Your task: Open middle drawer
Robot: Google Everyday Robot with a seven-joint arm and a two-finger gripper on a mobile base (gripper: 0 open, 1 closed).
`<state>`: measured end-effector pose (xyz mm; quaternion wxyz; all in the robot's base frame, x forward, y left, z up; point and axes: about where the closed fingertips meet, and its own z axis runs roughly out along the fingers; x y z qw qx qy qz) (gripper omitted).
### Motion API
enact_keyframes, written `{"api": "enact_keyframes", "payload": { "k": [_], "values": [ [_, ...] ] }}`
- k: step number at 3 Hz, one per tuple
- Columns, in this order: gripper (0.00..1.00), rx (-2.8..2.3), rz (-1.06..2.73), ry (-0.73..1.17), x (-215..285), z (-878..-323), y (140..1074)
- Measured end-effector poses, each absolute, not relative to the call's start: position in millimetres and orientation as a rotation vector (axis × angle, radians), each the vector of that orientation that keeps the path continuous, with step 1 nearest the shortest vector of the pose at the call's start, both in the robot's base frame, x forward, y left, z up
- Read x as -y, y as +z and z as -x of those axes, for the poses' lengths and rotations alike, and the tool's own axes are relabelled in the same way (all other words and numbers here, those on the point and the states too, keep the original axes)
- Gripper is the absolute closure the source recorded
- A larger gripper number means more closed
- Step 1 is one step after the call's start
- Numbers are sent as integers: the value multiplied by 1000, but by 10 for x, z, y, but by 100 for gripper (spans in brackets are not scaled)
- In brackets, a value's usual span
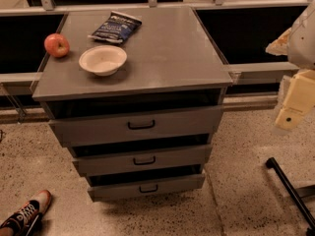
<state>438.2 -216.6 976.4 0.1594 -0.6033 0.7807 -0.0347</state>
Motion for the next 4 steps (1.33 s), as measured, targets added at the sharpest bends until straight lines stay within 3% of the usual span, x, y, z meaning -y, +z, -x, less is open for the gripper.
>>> {"api": "enact_keyframes", "payload": {
  "k": [2, 3, 4],
  "values": [
    [0, -2171, 1721, -4, 2064, -4468, 9526],
    [0, -2108, 1706, 50, 1787, -4403, 9210],
    [0, -2060, 1715, 158, 1526, -4332, 8476]
  ]
}}
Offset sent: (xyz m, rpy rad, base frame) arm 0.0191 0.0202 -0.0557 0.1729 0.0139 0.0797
